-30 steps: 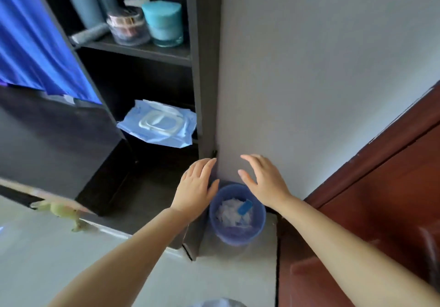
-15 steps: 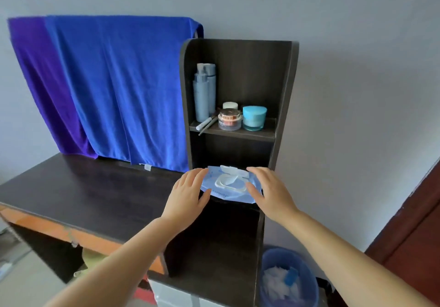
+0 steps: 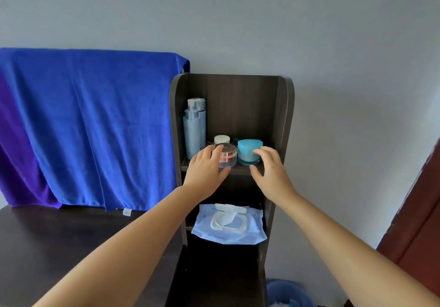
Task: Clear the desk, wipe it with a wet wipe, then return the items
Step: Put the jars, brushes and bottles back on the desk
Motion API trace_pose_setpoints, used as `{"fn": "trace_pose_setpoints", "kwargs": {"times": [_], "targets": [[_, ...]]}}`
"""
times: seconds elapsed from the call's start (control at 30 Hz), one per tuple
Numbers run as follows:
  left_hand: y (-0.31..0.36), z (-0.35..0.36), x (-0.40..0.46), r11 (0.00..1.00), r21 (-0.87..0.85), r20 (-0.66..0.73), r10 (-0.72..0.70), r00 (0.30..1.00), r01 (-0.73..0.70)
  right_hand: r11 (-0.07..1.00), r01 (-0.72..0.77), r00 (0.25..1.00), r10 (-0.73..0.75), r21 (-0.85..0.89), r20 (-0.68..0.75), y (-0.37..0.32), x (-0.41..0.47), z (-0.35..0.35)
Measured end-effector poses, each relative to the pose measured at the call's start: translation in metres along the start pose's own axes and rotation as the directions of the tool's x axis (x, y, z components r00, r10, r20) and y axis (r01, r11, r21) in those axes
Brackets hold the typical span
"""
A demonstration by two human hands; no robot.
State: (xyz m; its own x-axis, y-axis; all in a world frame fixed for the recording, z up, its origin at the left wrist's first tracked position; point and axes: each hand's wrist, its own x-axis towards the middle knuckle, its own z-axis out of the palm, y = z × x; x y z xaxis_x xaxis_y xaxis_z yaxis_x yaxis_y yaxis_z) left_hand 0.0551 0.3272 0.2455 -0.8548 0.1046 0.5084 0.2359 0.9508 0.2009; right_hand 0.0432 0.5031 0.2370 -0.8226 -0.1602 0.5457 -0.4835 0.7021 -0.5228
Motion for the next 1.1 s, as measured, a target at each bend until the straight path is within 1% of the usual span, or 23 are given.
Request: {"fn": "trace_pose_setpoints", "kwargs": {"times": [0.07,0.17,0.23,0.3,0.4,0.57,0.67,0.77,0.87,0.93,1.0,1.1], "targets": [[-0.001,0.006,0.021,0.999,0.028,0.023,-0.032,0.999,0.031,1.0,-0.028,0.999,0.028,0.002,-0.022,-0.002,0.019,0.011],[-0.002,0.015,0.045,0.984,0.146,0.076,-0.11,0.991,0.099,0.992,-0.126,0.991,0.126,-0.002,-0.04,-0.004,0.04,0.026],[-0.002,0.02,0.052,0.973,0.196,0.122,-0.144,0.982,0.118,0.984,-0.176,0.983,0.175,-0.018,-0.055,-0.002,0.05,0.033],[-0.003,0.026,0.055,0.969,0.214,0.142,-0.156,0.978,0.124,0.975,-0.216,0.974,0.212,-0.043,-0.076,0.002,0.056,0.038],[-0.006,0.033,0.058,0.972,0.203,0.134,-0.149,0.98,0.12,0.965,-0.255,0.965,0.25,-0.055,-0.079,0.007,0.06,0.042],[-0.011,0.039,0.06,0.986,0.128,0.11,-0.124,0.986,0.109,0.965,-0.261,0.961,0.257,-0.022,-0.099,0.006,0.058,0.043],[-0.013,0.041,0.058,0.994,0.075,0.064,-0.082,0.995,0.077,0.968,-0.253,0.962,0.251,-0.004,-0.112,0.002,0.053,0.039],[-0.016,0.038,0.054,1.0,0.018,-0.013,-0.025,1.0,0.026,0.976,-0.217,0.969,0.216,0.002,-0.123,-0.002,0.043,0.032],[-0.019,0.027,0.038,0.995,-0.092,-0.142,0.032,0.989,-0.045,0.989,-0.149,0.979,0.149,0.012,-0.14,-0.012,0.03,0.023],[-0.024,0.013,0.022,0.974,-0.222,-0.193,0.008,0.981,-0.051,0.995,-0.096,0.984,0.101,0.041,-0.149,-0.023,0.023,0.016],[-0.032,-0.001,0.003,0.941,-0.337,-0.196,-0.034,0.98,-0.035,0.996,-0.044,0.987,0.055,0.074,-0.148,-0.036,0.016,0.015],[-0.052,-0.02,-0.028,0.906,-0.424,-0.181,-0.098,0.979,0.012,0.987,0.039,0.993,-0.021,0.155,-0.114,-0.059,0.007,0.026]]}}
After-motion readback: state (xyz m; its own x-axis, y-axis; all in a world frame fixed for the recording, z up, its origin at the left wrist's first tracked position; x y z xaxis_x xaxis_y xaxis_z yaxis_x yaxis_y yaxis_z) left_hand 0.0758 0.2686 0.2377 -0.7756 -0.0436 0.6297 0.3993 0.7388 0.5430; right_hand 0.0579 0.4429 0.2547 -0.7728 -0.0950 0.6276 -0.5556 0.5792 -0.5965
